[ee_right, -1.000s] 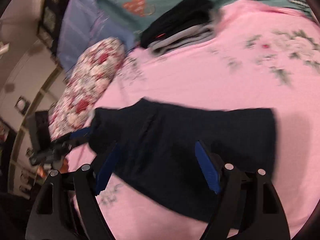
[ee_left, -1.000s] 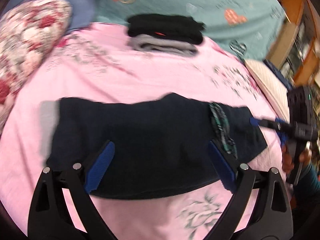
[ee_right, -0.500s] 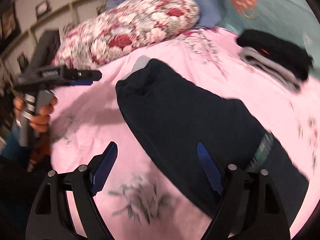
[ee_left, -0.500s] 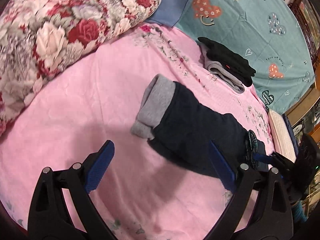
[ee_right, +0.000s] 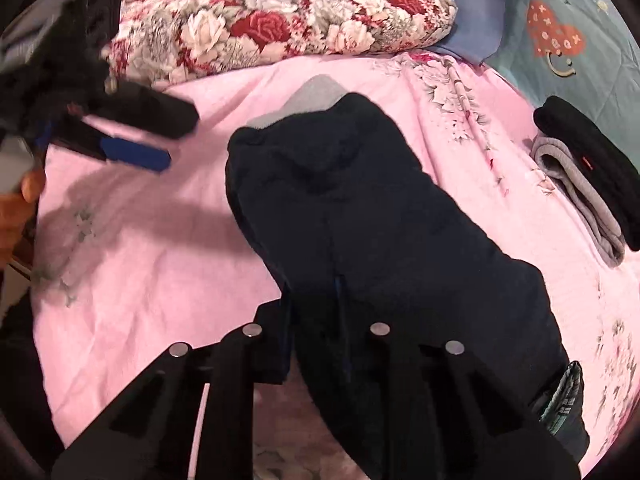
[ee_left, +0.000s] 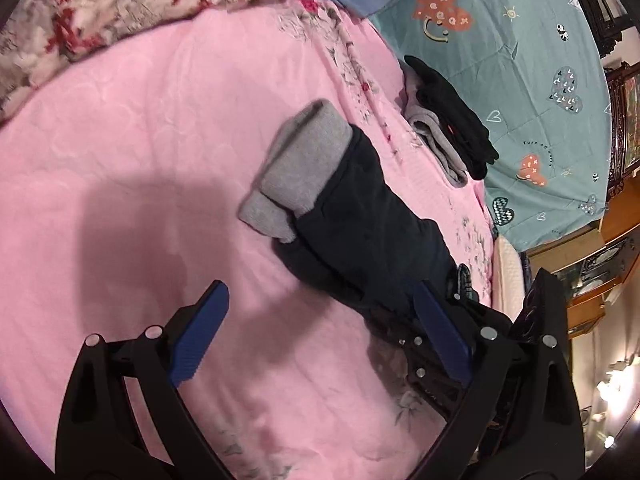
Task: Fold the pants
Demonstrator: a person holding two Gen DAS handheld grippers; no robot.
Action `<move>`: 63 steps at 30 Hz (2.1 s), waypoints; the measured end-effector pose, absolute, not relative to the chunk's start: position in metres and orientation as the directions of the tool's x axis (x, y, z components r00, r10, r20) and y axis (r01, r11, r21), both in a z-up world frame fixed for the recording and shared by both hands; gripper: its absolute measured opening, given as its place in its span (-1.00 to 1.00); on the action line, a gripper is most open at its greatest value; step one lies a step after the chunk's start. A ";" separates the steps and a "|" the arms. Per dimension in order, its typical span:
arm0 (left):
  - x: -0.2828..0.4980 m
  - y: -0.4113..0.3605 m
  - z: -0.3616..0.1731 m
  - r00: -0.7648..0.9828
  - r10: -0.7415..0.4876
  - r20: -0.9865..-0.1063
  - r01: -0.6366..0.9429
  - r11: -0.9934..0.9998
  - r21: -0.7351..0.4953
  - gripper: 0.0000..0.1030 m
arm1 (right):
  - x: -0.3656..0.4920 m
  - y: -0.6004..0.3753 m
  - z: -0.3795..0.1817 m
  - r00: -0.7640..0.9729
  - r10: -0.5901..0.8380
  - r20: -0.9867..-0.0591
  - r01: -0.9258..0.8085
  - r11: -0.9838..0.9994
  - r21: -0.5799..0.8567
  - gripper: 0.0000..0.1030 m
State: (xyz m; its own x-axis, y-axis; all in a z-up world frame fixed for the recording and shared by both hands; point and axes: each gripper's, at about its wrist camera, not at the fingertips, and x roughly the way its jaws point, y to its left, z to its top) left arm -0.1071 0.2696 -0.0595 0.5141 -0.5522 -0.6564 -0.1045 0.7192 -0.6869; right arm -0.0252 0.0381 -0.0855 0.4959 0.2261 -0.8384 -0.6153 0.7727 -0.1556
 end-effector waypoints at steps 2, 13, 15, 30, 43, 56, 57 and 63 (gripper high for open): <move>-0.100 0.261 -0.063 0.503 -0.577 -0.644 -0.111 0.696 -0.710 0.85 | -0.021 0.032 -0.079 0.483 0.259 -0.836 -0.606 0.789 -0.106 -0.63; -0.065 0.233 -0.083 0.538 -0.589 -0.603 -0.209 0.600 -0.772 0.85 | -0.023 0.020 -0.073 0.491 0.326 -0.808 -0.581 0.814 -0.025 -0.63; -0.061 0.231 -0.083 0.556 -0.582 -0.593 -0.214 0.589 -0.779 0.85 | -0.024 0.020 -0.073 0.491 0.333 -0.805 -0.582 0.813 -0.019 -0.63; -0.048 0.223 -0.093 0.585 -0.497 -0.641 -0.240 0.648 -0.723 -0.47 | -0.025 -0.132 -0.031 0.543 0.395 -0.741 -0.256 0.918 0.302 0.09; -0.051 0.219 -0.089 0.585 -0.431 -0.687 -0.220 0.731 -0.646 -0.41 | -0.043 -0.169 -0.072 0.432 0.563 -0.705 -0.160 0.817 0.554 0.19; -0.051 0.202 -0.079 0.594 -0.309 -0.742 -0.202 0.836 -0.510 -0.45 | -0.062 -0.161 -0.063 0.440 0.559 -0.702 -0.251 0.828 0.502 0.52; -0.051 0.202 -0.077 0.600 -0.305 -0.740 -0.196 0.841 -0.505 -0.48 | -0.063 -0.167 -0.059 0.453 0.572 -0.683 -0.247 0.817 0.521 0.52; -0.057 0.174 -0.043 0.675 -0.224 -0.703 -0.088 0.922 -0.378 -0.57 | -0.070 -0.226 -0.037 0.575 0.522 -0.630 -0.141 0.822 0.552 0.52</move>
State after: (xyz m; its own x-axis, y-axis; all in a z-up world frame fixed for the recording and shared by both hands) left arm -0.0567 0.1739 -0.0427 0.6745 -0.2240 -0.7035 -0.0879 0.9217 -0.3778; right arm -0.0701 -0.2264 -0.0373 0.5749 0.5219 -0.6302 -0.1415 0.8219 0.5517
